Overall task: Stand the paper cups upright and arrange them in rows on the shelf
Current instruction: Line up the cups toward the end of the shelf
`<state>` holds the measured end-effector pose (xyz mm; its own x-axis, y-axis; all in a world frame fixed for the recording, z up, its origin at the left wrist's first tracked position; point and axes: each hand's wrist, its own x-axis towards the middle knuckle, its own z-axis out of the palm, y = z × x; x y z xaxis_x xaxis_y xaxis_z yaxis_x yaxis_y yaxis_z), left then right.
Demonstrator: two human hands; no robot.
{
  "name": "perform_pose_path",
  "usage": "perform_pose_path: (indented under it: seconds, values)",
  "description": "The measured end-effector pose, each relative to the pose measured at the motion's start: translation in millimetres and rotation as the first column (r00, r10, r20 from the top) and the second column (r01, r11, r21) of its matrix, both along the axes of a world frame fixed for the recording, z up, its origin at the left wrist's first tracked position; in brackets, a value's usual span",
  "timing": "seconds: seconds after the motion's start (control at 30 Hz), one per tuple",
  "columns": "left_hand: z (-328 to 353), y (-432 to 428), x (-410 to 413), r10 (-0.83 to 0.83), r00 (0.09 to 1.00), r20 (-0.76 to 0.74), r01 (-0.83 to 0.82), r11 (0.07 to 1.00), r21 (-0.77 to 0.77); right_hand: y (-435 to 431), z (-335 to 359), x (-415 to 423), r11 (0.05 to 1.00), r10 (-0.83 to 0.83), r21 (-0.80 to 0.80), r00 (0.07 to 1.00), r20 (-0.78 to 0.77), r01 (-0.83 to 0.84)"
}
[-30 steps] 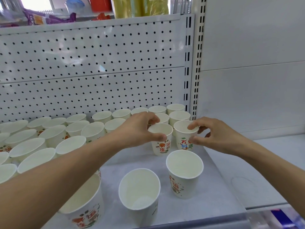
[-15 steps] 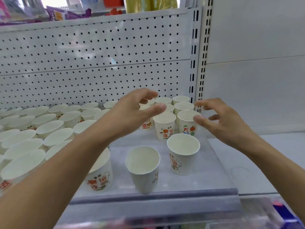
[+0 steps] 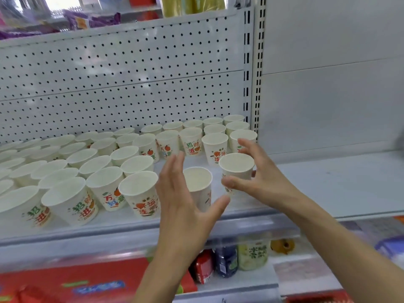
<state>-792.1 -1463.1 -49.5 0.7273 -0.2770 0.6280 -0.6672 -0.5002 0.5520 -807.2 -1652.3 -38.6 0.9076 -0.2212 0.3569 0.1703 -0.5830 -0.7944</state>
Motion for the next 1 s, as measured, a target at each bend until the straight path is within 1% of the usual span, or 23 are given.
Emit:
perform_pose_path:
  seconds: [0.07,0.13,0.2,0.27,0.4,0.47,0.53,0.6,0.7,0.87,1.0]
  values:
    - [-4.9,-1.8,4.2,0.026,0.999,-0.032,-0.026,1.0,0.005,6.3,-4.6,5.0,0.995,-0.071,-0.065,0.997,0.042,0.073]
    - [-6.3,-6.1,9.1,0.018,0.998,-0.063,-0.017,1.0,0.013,7.0,-6.7,4.5,0.991,-0.108,-0.075,0.992,0.063,0.113]
    - [-5.2,-12.6,16.1,-0.007,0.991,-0.133,0.01,1.0,0.022,-0.2,-6.3,-0.1,0.99,-0.116,-0.068,0.991,0.061,0.12]
    - [-2.2,-20.1,25.9,-0.068,0.973,-0.221,0.07,0.998,0.003,-13.2,-3.1,-5.9,0.995,-0.084,-0.048,0.996,0.023,0.085]
    - [6.3,-32.3,47.3,-0.204,0.895,-0.398,0.197,0.979,-0.06,-37.7,8.1,-9.1,0.999,0.034,0.031,0.998,-0.051,-0.032]
    - [8.1,-35.8,52.9,-0.264,0.845,-0.466,0.237,0.965,-0.115,-43.0,8.6,-6.6,0.995,0.079,0.071,0.994,-0.073,-0.074]
    - [7.5,-39.5,53.3,-0.297,0.81,-0.506,0.248,0.955,-0.164,-44.2,3.9,-3.8,0.991,0.087,0.111,0.993,-0.082,-0.077]
    - [6.4,-44.0,53.2,-0.302,0.802,-0.516,0.233,0.953,-0.196,-44.0,-1.6,-0.4,0.992,0.053,0.121,0.997,-0.058,-0.046]
    - [5.2,-51.2,58.3,-0.274,0.817,-0.507,0.187,0.958,-0.218,-44.4,-4.8,4.9,0.991,0.016,0.131,1.0,-0.015,-0.014]
    - [2.2,-59.2,64.5,-0.179,0.874,-0.451,0.124,0.981,-0.15,-49.0,-7.5,11.6,0.995,-0.021,0.097,0.999,0.028,0.018]
    - [1.8,-64.5,68.0,-0.136,0.893,-0.429,0.092,0.988,-0.121,-53.5,-13.7,18.0,0.998,-0.047,0.051,0.998,0.051,0.045]
